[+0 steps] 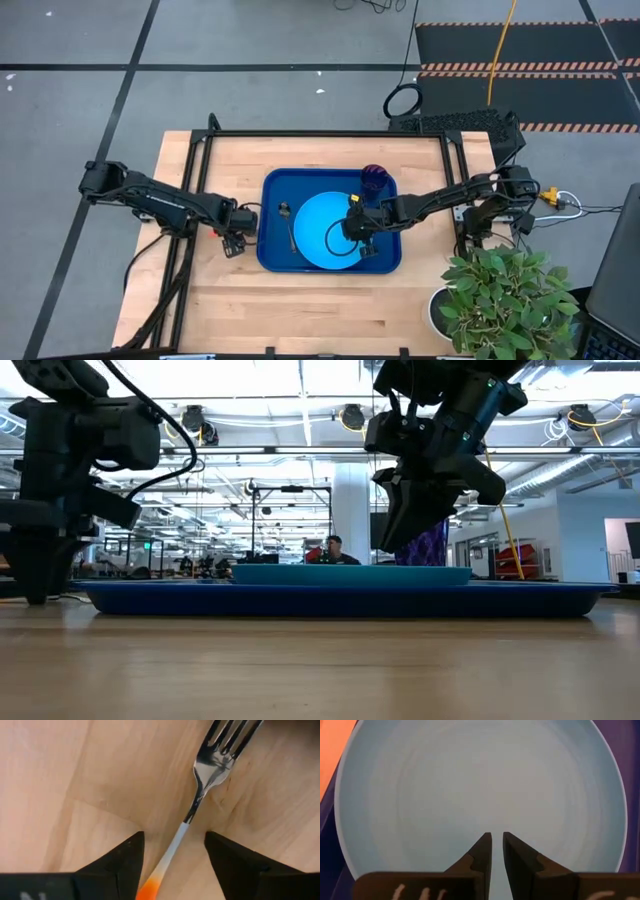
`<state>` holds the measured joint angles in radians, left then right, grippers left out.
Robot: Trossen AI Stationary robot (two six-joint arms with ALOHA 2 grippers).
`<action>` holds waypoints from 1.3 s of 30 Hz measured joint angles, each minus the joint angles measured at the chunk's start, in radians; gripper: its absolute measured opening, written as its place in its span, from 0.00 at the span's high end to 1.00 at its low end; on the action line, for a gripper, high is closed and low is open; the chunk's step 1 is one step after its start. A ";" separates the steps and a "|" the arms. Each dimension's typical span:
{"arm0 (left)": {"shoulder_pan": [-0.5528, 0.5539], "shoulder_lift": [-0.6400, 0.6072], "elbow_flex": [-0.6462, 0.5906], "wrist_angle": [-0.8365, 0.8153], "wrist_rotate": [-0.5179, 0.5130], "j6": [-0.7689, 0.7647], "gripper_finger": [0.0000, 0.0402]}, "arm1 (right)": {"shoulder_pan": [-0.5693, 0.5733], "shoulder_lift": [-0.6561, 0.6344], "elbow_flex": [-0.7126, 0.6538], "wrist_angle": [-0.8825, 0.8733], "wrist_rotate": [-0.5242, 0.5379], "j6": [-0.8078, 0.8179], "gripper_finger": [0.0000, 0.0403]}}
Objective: Pick and place plate/cup/fork/spoon on tray
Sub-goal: Put the orange fork on the blue serving tray to the left of the black spoon
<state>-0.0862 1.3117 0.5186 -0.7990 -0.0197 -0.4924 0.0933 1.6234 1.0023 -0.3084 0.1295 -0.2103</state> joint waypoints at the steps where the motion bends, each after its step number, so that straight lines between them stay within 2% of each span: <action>1: 0.001 0.000 0.000 0.003 0.008 -0.001 0.49 | 0.000 0.000 0.000 0.000 0.000 0.000 0.90; 4: 0.001 0.000 -0.001 0.012 0.028 -0.001 0.64 | 0.000 0.000 0.000 -0.003 0.000 0.000 0.90; 8: 0.008 0.000 -0.001 0.034 0.039 -0.015 0.90 | 0.000 0.000 0.000 -0.003 0.000 0.008 0.90; 10: 0.014 0.000 -0.001 0.042 0.038 -0.019 0.96 | 0.000 0.000 0.000 -0.003 0.000 0.012 0.90; 17: 0.020 0.000 0.000 0.027 0.058 -0.071 0.98 | 0.000 0.000 0.000 -0.006 0.000 0.011 0.90; 22: 0.014 0.007 0.045 -0.015 0.087 -0.124 0.97 | 0.000 0.000 0.000 -0.003 0.000 0.008 0.90; 26: -0.005 0.007 0.099 -0.053 0.166 -0.093 0.99 | 0.000 0.000 0.000 -0.003 0.000 0.011 0.90; 33: -0.036 0.006 0.183 -0.242 0.270 -0.075 0.99 | 0.000 0.000 0.000 -0.008 0.000 0.011 0.90; 39: -0.030 0.005 0.254 -0.359 0.258 -0.082 0.99 | 0.000 0.000 0.000 -0.008 0.000 0.011 0.90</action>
<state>-0.1162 1.3163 0.7723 -1.1582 0.2386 -0.5743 0.0937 1.6234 1.0023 -0.3161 0.1291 -0.1989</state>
